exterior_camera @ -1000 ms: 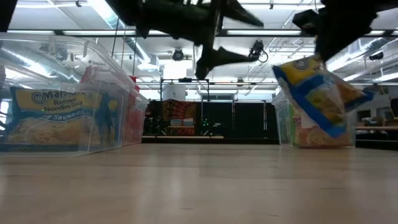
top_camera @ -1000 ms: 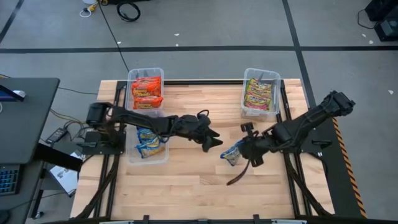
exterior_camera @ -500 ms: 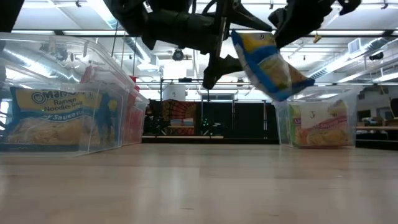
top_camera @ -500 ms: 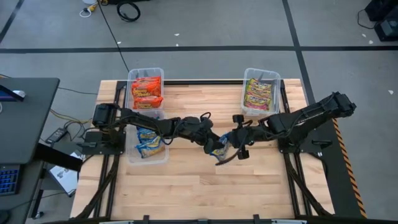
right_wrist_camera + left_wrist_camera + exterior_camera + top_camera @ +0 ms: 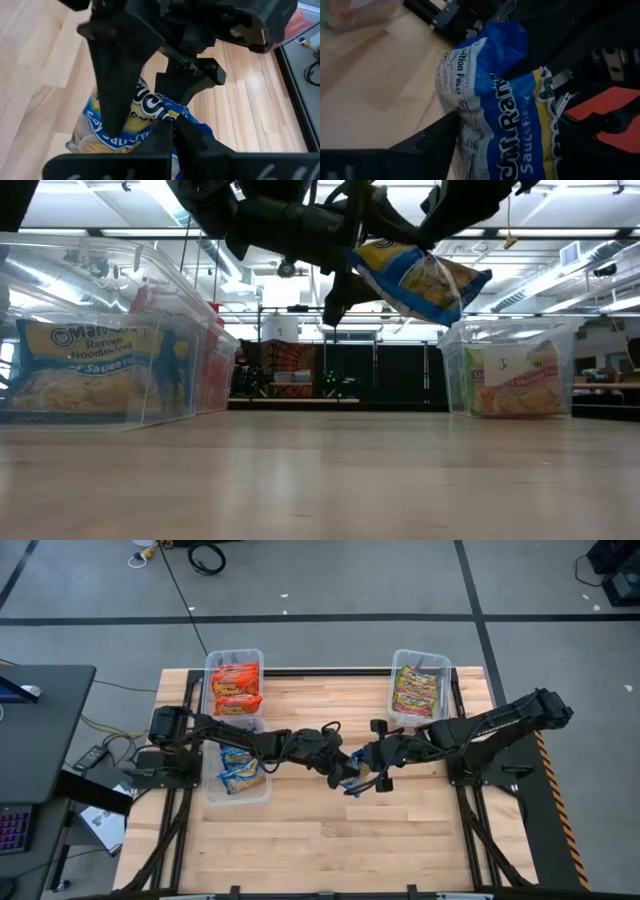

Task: Sort Maruchan noodles
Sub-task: Put the blue noodle pack into the bottom transparent bin

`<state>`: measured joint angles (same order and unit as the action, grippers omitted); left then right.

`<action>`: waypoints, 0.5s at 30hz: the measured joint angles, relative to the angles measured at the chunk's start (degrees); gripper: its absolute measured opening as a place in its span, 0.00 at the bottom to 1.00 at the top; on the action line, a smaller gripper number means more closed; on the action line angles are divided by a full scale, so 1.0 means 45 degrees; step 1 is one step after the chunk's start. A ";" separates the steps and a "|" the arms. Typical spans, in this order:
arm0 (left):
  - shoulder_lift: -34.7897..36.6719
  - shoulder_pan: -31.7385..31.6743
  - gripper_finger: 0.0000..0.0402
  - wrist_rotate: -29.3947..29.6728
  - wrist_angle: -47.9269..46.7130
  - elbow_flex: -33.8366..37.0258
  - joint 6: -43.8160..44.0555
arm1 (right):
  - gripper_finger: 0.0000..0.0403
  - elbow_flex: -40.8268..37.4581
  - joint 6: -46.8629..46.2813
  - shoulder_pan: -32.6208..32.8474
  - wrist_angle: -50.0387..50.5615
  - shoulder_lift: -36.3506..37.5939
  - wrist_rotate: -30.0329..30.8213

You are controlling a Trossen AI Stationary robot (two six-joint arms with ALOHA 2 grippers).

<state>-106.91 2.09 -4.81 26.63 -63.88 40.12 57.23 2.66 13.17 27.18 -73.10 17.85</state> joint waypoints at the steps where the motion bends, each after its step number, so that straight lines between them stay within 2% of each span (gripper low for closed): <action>1: 0.0000 -0.0005 0.61 0.0039 -0.0009 0.0000 -0.0141 | 0.04 0.0000 0.0005 0.0002 -0.0027 0.0000 0.0005; 5: 0.0078 -0.0130 0.45 0.0040 -0.0199 0.0000 -0.0416 | 0.11 0.0039 -0.0045 0.0005 -0.0165 -0.0001 0.0106; 8: 0.0517 -0.0364 0.35 -0.0022 -0.1308 -0.0179 -0.0924 | 0.19 0.0739 -0.0063 0.0000 0.0471 -0.0015 0.0138; 11: 0.1249 -0.0683 0.29 -0.0008 -0.4168 -0.0979 -0.2102 | 0.30 0.1893 -0.0077 0.0001 0.0867 -0.0007 0.0852; 15: 0.2193 -0.1106 0.24 -0.0162 -0.9424 -0.2839 -0.3903 | 0.42 0.3627 0.0203 -0.0256 0.2050 0.0041 0.2001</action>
<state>-97.05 -2.89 -5.54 -15.77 -76.65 22.56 73.56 3.57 12.02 36.41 -72.91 26.85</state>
